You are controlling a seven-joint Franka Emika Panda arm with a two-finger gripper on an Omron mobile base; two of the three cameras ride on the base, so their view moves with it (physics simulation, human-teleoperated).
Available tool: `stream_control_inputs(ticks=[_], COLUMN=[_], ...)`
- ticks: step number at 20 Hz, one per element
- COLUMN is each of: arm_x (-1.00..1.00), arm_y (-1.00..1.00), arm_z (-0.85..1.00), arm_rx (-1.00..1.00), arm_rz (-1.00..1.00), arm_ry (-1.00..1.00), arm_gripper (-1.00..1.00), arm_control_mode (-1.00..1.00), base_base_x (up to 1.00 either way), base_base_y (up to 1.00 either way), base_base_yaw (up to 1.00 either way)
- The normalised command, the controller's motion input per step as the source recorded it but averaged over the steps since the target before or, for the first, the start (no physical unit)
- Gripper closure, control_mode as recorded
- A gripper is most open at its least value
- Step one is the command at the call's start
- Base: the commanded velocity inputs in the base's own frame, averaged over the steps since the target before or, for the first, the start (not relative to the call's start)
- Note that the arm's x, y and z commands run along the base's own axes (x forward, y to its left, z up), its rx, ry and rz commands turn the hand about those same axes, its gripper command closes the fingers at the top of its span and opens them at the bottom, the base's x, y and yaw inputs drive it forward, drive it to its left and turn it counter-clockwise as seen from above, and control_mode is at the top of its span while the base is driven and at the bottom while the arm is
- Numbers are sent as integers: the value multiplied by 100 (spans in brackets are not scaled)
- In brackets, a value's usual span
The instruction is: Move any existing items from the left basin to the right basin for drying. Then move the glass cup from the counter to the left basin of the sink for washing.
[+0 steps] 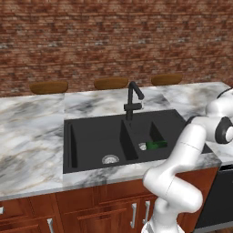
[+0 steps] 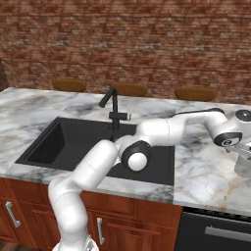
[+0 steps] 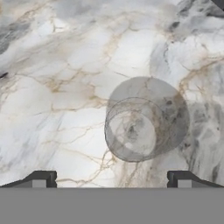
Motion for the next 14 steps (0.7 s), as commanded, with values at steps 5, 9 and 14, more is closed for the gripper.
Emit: stream_control_inputs(ticks=[5, 9, 14], arm_x=[6, 5, 10], arm_y=[-8, -3, 0], arm_z=[-8, -5, -6], arm_rx=[0, 0, 0], arm_rz=[1, 4, 7], arm_ry=[5, 3, 2], arm_gripper=[-100, -100, -100], arm_control_mode=[-100, -100, -100], base_base_x=[0, 0, 0], base_base_y=[0, 0, 0], base_base_yaw=[0, 0, 0])
